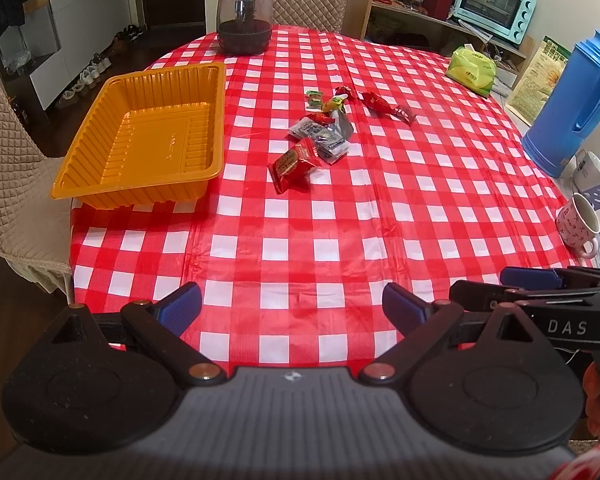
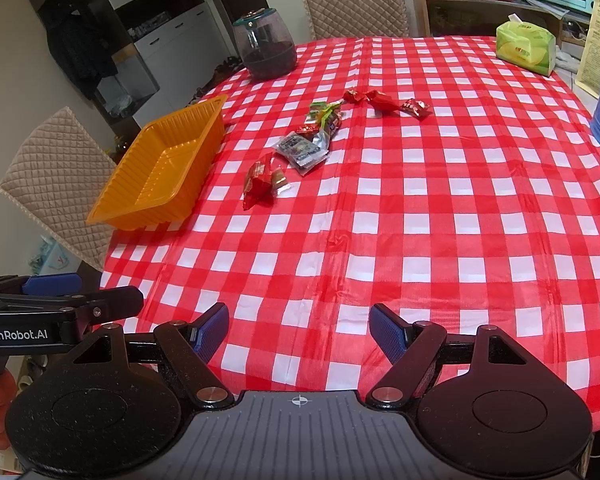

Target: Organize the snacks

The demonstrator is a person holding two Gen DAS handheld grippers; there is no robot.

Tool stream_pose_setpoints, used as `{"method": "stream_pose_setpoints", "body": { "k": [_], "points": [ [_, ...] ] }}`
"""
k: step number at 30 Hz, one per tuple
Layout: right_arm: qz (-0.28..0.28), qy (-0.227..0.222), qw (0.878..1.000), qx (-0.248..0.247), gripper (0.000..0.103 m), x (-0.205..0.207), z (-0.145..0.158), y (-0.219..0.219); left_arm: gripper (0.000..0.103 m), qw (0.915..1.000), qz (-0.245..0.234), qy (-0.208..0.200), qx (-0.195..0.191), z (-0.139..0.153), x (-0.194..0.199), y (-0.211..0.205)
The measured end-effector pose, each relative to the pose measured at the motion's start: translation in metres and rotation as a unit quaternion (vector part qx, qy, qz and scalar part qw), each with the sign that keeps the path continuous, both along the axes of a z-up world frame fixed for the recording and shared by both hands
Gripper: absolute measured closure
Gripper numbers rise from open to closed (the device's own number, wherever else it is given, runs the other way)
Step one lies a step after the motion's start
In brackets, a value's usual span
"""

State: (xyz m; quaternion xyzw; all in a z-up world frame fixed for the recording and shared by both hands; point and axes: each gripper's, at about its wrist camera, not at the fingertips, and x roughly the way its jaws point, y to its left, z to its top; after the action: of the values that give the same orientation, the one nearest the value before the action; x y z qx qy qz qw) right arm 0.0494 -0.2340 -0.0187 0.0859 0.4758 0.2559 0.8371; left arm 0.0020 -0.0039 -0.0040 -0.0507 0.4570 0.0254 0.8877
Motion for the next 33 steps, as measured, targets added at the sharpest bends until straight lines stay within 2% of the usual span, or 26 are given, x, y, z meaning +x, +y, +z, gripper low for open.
{"method": "stream_pose_setpoints", "body": {
  "k": [33],
  "points": [
    [-0.007,0.001,1.000,-0.001,0.026,0.008,-0.002,-0.005,0.007,1.0000,-0.008,0.001,-0.001,-0.005,0.012,-0.008]
  ]
}}
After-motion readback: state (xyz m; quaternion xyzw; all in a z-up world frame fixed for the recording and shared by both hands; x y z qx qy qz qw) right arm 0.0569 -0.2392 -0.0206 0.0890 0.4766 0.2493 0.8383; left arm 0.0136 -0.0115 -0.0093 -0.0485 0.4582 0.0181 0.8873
